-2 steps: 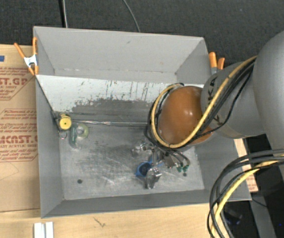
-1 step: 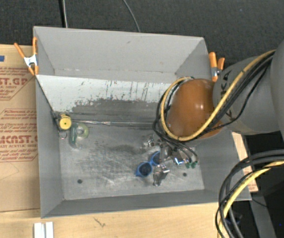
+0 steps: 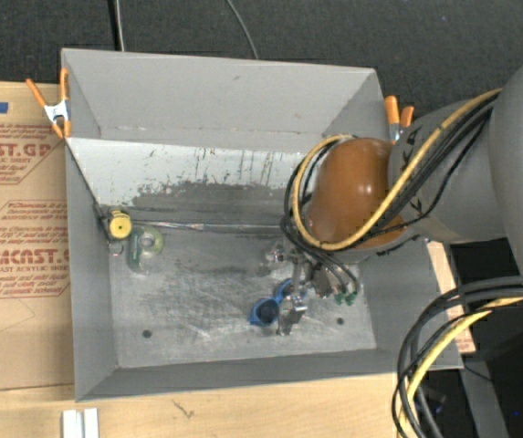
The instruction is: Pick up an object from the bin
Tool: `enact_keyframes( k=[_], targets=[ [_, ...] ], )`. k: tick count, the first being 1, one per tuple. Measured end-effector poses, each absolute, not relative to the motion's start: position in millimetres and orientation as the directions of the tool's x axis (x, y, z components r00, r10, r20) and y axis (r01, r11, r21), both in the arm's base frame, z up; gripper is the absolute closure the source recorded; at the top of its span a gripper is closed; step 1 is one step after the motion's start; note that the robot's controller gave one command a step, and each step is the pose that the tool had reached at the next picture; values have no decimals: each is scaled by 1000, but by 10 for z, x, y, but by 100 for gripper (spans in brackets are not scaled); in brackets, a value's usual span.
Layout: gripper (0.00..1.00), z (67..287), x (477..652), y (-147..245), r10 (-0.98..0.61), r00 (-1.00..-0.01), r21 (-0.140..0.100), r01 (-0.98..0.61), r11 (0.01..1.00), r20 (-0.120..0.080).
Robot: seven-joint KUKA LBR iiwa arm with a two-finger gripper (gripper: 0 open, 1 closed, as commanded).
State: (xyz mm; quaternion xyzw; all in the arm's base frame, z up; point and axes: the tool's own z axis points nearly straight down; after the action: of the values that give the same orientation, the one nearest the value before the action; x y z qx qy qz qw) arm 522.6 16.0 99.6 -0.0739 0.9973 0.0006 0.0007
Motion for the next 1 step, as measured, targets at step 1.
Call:
enact_keyframes(
  k=[1],
  targets=[
    [0, 728, 5274, 190, -267, -964, -2, -267, 964, -11]
  ],
)
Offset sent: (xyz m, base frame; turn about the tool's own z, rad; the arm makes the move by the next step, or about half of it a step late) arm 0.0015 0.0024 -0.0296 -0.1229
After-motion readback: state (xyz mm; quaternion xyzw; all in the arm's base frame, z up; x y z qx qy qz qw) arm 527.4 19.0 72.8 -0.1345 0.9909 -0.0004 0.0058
